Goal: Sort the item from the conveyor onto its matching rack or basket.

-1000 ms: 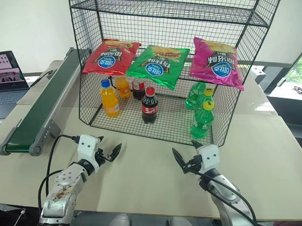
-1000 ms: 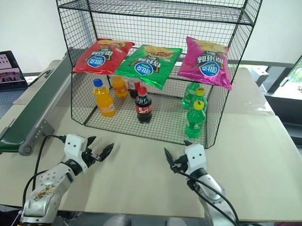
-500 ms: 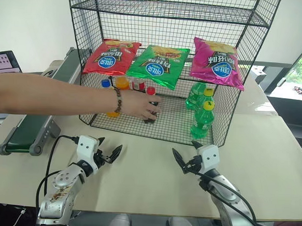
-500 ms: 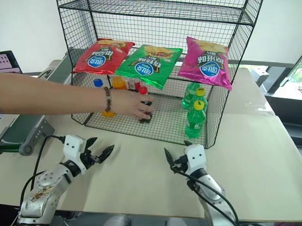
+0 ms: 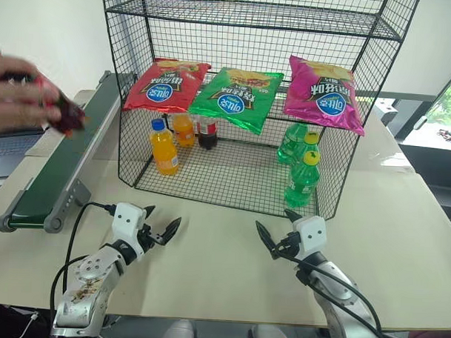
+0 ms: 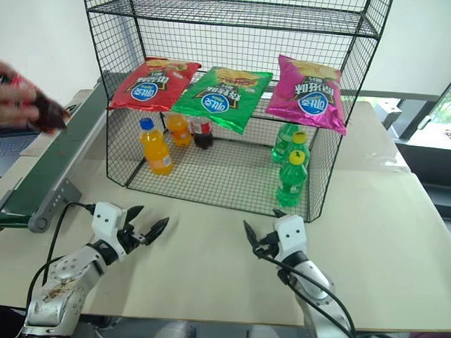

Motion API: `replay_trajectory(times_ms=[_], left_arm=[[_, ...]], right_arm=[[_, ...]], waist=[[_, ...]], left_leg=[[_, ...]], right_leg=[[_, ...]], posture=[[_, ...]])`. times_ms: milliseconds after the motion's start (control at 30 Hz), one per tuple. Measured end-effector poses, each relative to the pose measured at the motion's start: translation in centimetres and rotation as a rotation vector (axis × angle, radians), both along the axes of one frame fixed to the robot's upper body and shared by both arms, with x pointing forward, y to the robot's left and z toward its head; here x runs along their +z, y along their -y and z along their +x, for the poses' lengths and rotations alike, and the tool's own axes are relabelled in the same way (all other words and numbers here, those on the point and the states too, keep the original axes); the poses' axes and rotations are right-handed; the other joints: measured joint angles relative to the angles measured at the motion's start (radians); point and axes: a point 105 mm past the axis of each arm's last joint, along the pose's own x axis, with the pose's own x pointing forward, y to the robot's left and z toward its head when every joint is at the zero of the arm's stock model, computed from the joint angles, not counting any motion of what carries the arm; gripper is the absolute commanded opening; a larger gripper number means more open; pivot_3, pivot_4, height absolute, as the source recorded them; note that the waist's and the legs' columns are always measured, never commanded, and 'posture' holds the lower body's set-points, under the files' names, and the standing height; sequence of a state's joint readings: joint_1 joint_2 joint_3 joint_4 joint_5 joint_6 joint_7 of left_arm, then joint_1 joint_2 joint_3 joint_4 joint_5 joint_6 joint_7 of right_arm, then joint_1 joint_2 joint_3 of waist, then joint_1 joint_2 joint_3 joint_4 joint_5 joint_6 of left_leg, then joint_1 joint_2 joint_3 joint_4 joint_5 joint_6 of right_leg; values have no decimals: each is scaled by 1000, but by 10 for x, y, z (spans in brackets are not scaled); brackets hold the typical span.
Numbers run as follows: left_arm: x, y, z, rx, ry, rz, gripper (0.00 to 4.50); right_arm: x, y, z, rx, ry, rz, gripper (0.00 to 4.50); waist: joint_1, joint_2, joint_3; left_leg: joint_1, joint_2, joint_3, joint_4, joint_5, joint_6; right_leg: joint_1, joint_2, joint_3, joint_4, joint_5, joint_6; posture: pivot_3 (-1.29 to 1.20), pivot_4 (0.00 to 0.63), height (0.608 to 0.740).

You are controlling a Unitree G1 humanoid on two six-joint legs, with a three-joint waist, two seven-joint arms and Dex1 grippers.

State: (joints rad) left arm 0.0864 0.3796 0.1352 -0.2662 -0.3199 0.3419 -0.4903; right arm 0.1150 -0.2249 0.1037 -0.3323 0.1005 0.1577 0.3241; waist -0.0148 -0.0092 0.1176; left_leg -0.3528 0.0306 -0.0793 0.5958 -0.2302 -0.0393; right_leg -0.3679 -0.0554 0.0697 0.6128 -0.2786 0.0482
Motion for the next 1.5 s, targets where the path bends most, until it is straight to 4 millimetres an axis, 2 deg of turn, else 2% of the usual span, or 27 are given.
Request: replay_trajectory(times_ms=[733,900,1000,1200,1367,1500], left_arm=[[1,-6,0,37,5,-1,4470],[14,-22,-4,93,29,-10,4470],[32,-25,-12,117,73,-41,4470],[54,-62,-33,298,141,-42,4470],[68,-126,-62,596,209,2,4470],[72,-158,-74,752,240,-42,4470]], right_arm=[[4,-2,3,18,7,-8,4500],[10,-7,5,89,5,-14,4500],[22,-13,9,183,24,-9,4500],[45,-25,13,366,31,6,4500],[76,-52,-1,692,30,64,4500],[100,-74,-14,927,83,44,4500]], waist=[[0,0,0],[-3,0,0],[-2,0,0],[-4,-1,1],[-5,-1,1],[3,-2,1]], left_leg=[[0,0,0,0,0,0],[0,0,0,0,0,0],[0,0,0,0,0,0],[0,0,0,0,0,0],[0,1,0,1,0,0],[0,0,-1,2,0,0]], right_leg=[[0,0,0,0,0,0],[0,0,0,0,0,-1],[0,0,0,0,3,-5],[0,0,0,0,3,-5],[0,1,0,0,3,-5],[1,0,-1,0,3,-5]], posture=[[0,150,738],[0,150,738],[0,150,738],[0,150,738],[0,150,738],[0,150,738]])
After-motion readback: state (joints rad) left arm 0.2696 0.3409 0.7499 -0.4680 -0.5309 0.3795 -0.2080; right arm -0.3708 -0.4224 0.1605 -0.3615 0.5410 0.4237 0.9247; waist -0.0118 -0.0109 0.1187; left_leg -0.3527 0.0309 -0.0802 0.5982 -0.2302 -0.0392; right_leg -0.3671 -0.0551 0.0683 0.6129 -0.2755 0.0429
